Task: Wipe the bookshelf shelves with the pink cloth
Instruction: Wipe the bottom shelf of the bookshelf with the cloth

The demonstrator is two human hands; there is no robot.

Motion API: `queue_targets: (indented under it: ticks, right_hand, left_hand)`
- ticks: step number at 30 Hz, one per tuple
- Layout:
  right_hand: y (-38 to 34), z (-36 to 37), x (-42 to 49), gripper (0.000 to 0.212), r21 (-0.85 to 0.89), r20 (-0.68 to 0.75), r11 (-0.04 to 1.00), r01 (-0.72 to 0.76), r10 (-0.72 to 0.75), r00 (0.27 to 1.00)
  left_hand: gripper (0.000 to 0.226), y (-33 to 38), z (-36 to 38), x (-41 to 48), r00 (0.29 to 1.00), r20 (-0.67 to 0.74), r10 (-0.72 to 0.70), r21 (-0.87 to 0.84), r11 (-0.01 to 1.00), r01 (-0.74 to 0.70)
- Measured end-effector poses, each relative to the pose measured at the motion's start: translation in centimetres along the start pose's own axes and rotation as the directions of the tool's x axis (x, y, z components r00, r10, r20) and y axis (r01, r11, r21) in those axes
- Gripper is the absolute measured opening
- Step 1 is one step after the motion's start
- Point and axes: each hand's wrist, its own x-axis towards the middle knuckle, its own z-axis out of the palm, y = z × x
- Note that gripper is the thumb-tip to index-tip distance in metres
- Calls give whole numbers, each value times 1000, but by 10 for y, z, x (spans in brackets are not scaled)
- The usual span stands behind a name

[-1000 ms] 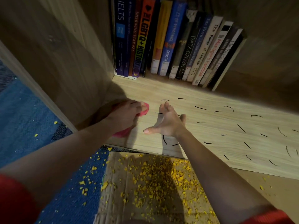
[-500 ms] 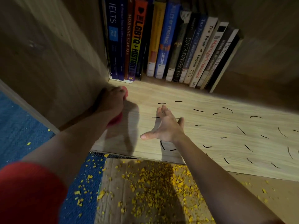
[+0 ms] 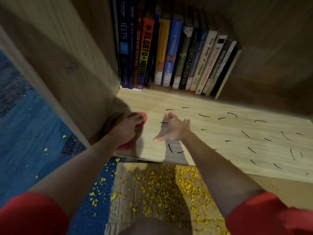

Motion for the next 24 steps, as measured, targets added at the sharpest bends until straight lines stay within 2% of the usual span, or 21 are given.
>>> queue_targets:
  ticks: [3, 5, 7, 9, 10, 12, 14, 16, 18, 20, 22, 24]
  right_hand:
    - [12, -15, -12, 90, 19, 38, 995, 100, -101, 994]
    - [21, -6, -27, 78, 90, -18, 981, 170, -169, 985]
    - [31, 18, -47, 60, 114, -125, 970, 216, -202, 971]
    - [39, 40, -67, 50, 100, -196, 969, 224, -202, 960]
    - [43, 48, -74, 48, 95, -204, 973, 210, -187, 961]
    - [50, 57, -89, 47, 101, -208, 979, 179, -155, 966]
    - [53, 60, -100, 46, 138, -231, 975, 176, -141, 963]
    - [52, 58, -106, 46, 171, -254, 970, 175, -128, 959]
    - [46, 55, -110, 45, 193, -251, 966, 171, -119, 961]
    - [38, 52, -112, 45, 213, -250, 960, 182, -126, 960]
    - [24, 52, -111, 44, 235, -235, 949, 209, -153, 960]
    - [7, 54, -108, 45, 243, -208, 937, 251, -202, 957]
  left_hand:
    - [63, 1, 15, -31, 999, -32, -4, 29, 1000, 5]
    - [62, 11, 20, -45, 1000, -14, -3, 63, 998, 4]
    - [61, 27, 20, -56, 994, 54, -95, 91, 992, 89]
    - [45, 42, 10, -62, 973, 91, -213, 60, 976, 209]
    - [38, 47, 8, -61, 962, 116, -248, 61, 968, 242]
    - [35, 51, 3, -58, 968, 159, -196, 32, 981, 194]
    - [40, 53, 4, -55, 957, 235, -167, -212, 953, 219]
    - [46, 55, 9, -54, 953, 266, -147, -361, 901, 240]
    - [52, 53, 17, -57, 962, 244, -122, -450, 864, 224]
    - [57, 45, 24, -63, 981, 160, -112, -514, 839, 179]
    - [54, 40, 24, -68, 979, 90, -181, -477, 855, 202]
    - [43, 44, 19, -71, 972, 109, -210, -345, 909, 235]
